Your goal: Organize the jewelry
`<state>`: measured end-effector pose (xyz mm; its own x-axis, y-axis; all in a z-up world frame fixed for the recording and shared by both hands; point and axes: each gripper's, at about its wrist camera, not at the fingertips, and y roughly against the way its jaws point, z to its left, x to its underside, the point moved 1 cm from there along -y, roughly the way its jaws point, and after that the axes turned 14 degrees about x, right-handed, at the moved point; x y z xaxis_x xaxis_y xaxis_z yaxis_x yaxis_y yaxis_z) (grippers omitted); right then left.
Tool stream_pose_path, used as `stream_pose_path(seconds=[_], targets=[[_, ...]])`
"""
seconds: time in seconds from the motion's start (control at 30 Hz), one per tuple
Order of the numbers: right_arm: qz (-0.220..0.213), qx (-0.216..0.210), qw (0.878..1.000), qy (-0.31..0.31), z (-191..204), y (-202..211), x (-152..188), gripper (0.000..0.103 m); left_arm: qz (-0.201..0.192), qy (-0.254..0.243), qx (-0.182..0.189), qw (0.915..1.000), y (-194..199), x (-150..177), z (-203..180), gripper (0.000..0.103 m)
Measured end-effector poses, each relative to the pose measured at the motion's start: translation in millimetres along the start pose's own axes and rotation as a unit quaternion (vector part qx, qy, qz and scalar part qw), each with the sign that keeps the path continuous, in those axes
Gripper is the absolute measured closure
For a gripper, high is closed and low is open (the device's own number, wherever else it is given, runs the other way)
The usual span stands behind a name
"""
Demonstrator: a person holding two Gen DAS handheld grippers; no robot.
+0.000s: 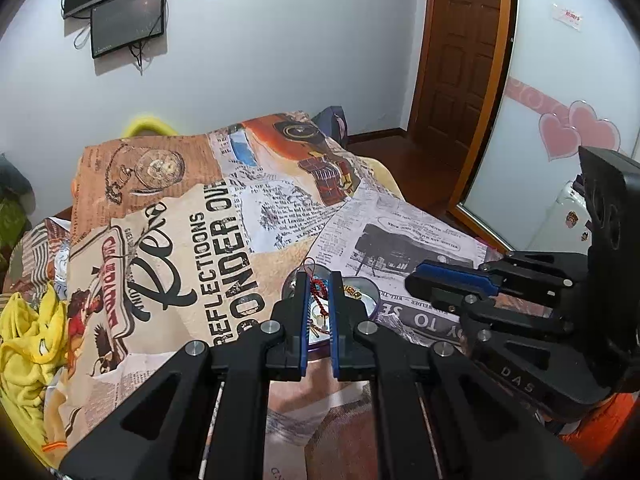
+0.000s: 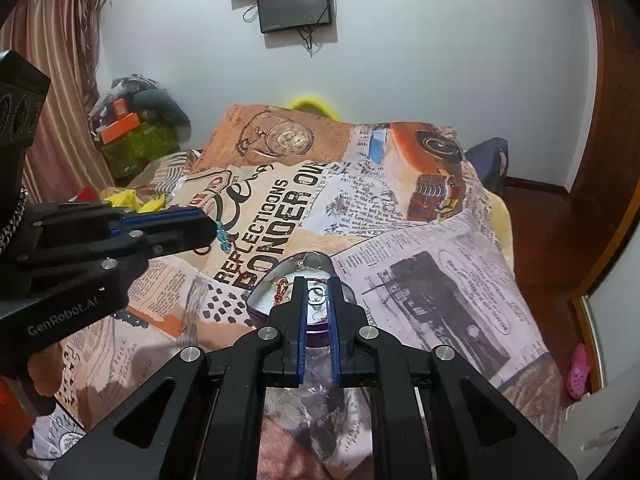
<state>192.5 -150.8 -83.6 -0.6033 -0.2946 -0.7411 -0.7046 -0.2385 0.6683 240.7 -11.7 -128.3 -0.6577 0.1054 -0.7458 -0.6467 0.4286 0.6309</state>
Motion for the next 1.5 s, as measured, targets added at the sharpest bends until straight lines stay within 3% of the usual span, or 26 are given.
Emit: stream_pose_path(seconds=[0.63, 1.17, 1.23, 1.37, 1.5], targets=[[0.068, -0.036, 0.997, 0.012, 12, -59, 9, 0.095, 0.065, 0.032, 0.028, 0.997, -58, 21, 34, 0.096], [0.071, -0.027, 0.996, 0.038, 25, -65, 10, 0.095, 0.069, 0.046, 0.023, 0.9963, -55, 28, 45, 0.096], [0.075, -0.022, 0.996, 0.039, 25, -65, 9, 0.095, 0.066, 0.04, 0.018, 0.9968, -51, 27, 43, 0.094], [0.076, -0.009, 0.996, 0.039, 25, -65, 9, 0.093, 0.048, 0.024, -0.021, 0.9983, -41, 25, 38, 0.069], [0.072, -0.005, 0.997, 0.039, 23, -56, 6, 0.084, 0.034, 0.024, -0.03, 0.9987, -27, 22, 35, 0.068]])
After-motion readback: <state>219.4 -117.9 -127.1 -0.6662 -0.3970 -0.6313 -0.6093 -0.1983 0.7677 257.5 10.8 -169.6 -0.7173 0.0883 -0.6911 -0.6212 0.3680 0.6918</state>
